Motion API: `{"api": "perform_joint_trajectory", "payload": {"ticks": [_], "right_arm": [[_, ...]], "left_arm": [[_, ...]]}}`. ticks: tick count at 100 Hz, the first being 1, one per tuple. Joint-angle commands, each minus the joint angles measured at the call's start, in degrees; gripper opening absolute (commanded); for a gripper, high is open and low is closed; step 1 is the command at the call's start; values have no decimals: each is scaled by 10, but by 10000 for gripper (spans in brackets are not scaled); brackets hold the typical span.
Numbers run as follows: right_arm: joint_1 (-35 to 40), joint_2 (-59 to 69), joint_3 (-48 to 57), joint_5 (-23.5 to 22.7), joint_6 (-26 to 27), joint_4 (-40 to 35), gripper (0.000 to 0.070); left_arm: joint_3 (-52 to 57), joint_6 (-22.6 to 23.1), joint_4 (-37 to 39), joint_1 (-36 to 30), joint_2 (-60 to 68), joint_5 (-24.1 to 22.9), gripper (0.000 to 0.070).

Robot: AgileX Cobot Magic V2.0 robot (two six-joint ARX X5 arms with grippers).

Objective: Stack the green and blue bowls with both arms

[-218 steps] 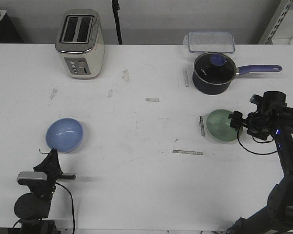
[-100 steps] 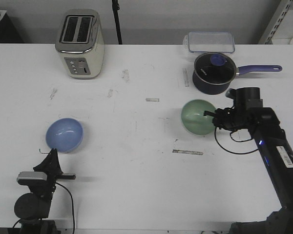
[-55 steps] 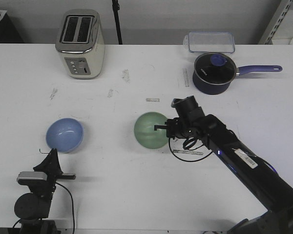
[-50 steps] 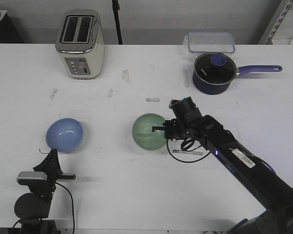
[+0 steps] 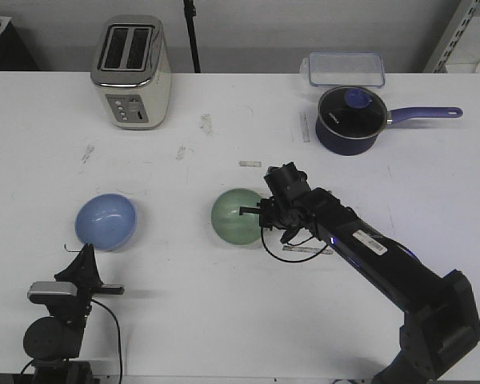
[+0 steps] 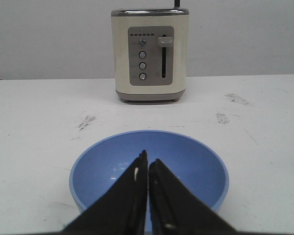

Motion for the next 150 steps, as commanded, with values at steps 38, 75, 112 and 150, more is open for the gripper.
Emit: {"api": "perform_joint_trajectory", "payload": {"ticks": [38, 75, 112, 150], "right_arm": [[-2, 17, 6, 0, 6, 10, 224], [-1, -9, 7, 34, -28, 22, 536], [-28, -101, -10, 62, -225, 112, 533], [-144, -228, -146, 61, -370, 238, 60]], "left_arm": [[-13, 7, 9, 0, -1, -1, 2], [-13, 7, 9, 0, -1, -1, 3], [-13, 7, 9, 0, -1, -1, 2], [-13, 7, 9, 0, -1, -1, 2]]}}
